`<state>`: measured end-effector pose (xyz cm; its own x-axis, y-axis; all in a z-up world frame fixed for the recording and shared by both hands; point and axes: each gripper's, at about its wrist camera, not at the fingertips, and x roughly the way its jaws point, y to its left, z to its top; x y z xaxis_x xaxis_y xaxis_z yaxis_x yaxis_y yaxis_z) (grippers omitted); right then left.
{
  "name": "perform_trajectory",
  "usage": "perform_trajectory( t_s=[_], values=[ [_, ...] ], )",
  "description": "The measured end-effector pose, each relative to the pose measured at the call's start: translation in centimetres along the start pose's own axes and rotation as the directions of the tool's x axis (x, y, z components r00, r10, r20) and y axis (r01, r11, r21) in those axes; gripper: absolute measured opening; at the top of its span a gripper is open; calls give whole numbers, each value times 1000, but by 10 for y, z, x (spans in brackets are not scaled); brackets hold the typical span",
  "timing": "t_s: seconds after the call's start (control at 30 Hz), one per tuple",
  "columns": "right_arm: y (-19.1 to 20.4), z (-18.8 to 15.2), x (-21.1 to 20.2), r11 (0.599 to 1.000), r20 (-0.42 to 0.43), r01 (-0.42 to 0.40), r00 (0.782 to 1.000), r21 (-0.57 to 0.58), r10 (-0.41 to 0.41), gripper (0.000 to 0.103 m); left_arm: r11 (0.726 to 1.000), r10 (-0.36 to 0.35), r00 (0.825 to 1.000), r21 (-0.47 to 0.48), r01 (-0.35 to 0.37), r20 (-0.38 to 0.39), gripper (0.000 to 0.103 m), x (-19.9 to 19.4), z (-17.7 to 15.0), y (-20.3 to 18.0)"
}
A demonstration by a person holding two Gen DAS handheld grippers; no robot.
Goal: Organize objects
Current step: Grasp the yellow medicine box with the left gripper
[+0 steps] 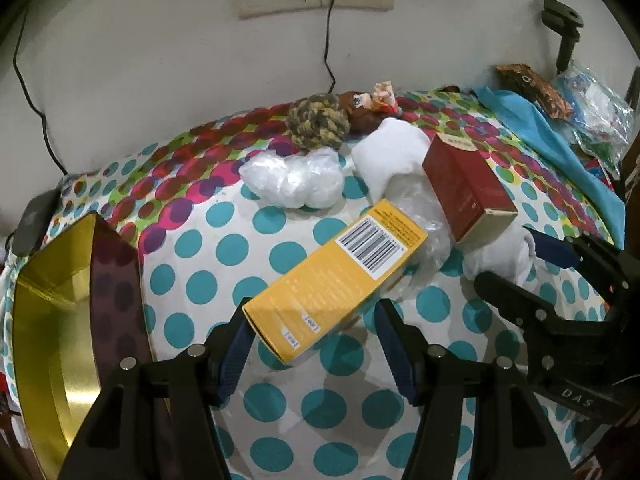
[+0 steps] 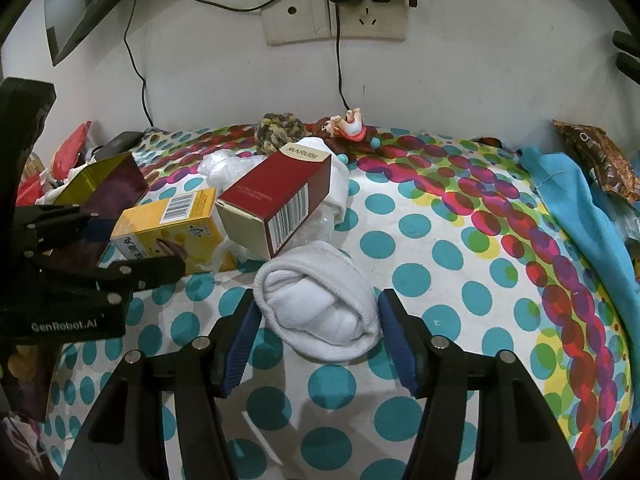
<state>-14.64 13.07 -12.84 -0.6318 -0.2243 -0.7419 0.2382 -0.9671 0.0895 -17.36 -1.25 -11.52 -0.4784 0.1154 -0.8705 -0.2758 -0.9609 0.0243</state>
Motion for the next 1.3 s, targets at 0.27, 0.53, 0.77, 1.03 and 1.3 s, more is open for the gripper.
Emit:
perform_trajectory(
  t_s=[0.27,0.53,0.77,1.03,1.3],
  values=[
    [-2,0,2,1000,-11,-4,1000,5,4,58,1000,-11,1000,-13,11,-2,40,-3,-2,0],
    [-2,0,2,1000,-11,-4,1000,5,4,58,999,-39,999,-18,39,-3,34,-6,-6,-8],
    [-2,1,2,1000,-13,-4,1000,7,4,59,995,-91,996,-34,92,4,34,-5,-2,-13],
    [-3,0,6,1000,-31,-20,999,21,21,59,997,-58,998,-61,57,-10,34,6,9,-16],
    [2,-1,6,1000,-28,-5,1000,19,5,57,1000,-4,1000,-24,4,-10,30,5,6,-22]
  ],
)
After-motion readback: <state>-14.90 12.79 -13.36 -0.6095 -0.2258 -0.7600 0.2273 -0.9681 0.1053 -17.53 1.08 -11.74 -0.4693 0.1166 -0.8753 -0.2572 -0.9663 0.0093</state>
